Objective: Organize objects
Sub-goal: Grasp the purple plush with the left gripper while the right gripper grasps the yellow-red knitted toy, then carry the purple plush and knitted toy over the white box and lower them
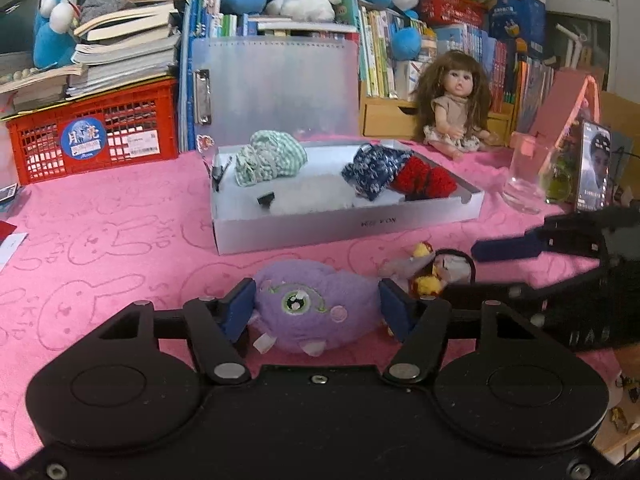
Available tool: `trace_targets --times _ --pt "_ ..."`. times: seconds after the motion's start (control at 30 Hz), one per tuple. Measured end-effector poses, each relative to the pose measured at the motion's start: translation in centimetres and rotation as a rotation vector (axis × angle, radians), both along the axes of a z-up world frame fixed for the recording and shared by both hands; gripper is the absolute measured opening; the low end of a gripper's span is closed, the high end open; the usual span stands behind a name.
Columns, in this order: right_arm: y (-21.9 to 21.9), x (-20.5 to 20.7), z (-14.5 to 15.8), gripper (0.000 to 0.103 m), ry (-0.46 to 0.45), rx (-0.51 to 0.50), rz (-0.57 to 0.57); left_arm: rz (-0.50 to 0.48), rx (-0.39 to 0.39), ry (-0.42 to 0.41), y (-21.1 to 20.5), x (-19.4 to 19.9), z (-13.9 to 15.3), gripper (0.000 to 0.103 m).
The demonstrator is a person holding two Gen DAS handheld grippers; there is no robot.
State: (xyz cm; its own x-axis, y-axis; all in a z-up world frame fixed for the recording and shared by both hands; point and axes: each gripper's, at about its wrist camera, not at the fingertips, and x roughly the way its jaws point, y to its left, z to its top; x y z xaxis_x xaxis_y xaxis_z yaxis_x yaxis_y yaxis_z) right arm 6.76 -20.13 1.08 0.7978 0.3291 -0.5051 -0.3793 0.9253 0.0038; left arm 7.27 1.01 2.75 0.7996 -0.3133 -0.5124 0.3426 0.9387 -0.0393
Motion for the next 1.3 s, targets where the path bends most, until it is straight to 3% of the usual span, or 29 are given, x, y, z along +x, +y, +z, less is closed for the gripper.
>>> trace_targets --times 0.17,0.73,0.77,0.8,0.87,1.3 --pt "1.3 0.1 -0.4 0.047 0.021 -0.027 0.038 0.013 -0.017 -0.012 0.6 0.1 0.7 0.064" --pt "2.4 3.0 -1.4 0.048 0.098 0.003 -0.026 0.035 -0.037 0.003 1.4 0.1 0.5 0.065" --pt "2.3 3.1 -1.5 0.043 0.102 0.013 -0.03 0.036 -0.036 0.003 1.4 0.1 0.5 0.065" --pt "2.1 3.1 -1.5 0.032 0.105 0.021 -0.036 0.036 -0.036 0.003 1.4 0.1 0.5 0.065" --pt "2.0 3.0 -1.4 0.025 0.105 0.018 -0.049 0.038 -0.038 0.003 1.4 0.1 0.5 0.065" --pt "-0.5 1.5 2.2 0.023 0.013 0.077 -0.094 0.053 -0.058 -0.005 1.4 0.8 1.5 0.065"
